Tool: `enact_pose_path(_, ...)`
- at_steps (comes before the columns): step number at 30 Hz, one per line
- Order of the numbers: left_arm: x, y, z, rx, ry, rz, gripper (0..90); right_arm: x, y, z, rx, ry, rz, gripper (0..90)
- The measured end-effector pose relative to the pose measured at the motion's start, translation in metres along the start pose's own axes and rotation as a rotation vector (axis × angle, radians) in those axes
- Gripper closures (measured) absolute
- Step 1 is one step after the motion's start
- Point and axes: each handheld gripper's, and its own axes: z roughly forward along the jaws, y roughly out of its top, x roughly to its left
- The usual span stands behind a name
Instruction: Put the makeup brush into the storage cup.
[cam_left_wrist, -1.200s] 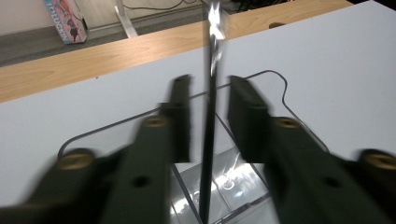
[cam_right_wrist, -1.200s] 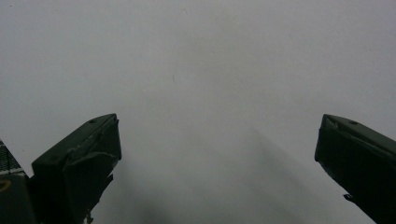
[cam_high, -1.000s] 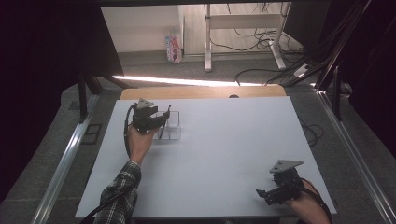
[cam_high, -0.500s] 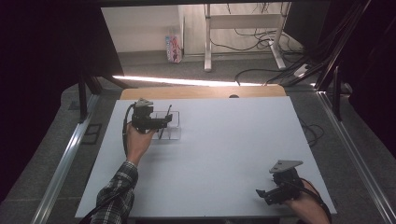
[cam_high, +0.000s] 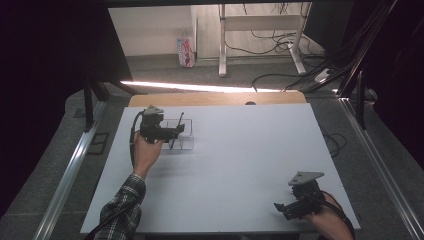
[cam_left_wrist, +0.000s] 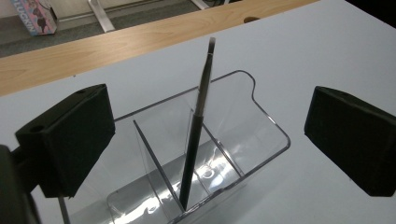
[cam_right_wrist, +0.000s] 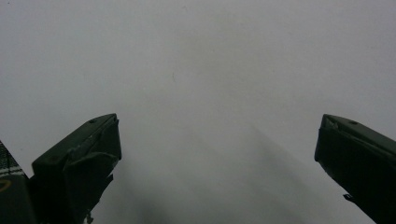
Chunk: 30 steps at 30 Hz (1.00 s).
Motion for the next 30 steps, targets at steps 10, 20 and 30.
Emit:
enact_pose_path(10, -0.007, 0.000, -0.004, 0.020, -0.020, 0.053, 1.2, -0.001, 0.000, 0.000, -0.005, 0.004, 0.005, 0.0)
enact_pose_path(20, -0.018, -0.001, -0.012, 0.015, -0.044, 0.090, 0.8, -0.001, 0.000, -0.001, -0.010, 0.001, 0.014, 0.0)
enact_pose_path(30, -0.027, -0.008, -0.016, 0.017, -0.067, 0.100, 1.0, -0.001, 0.001, -0.002, -0.026, -0.005, 0.026, 0.0)
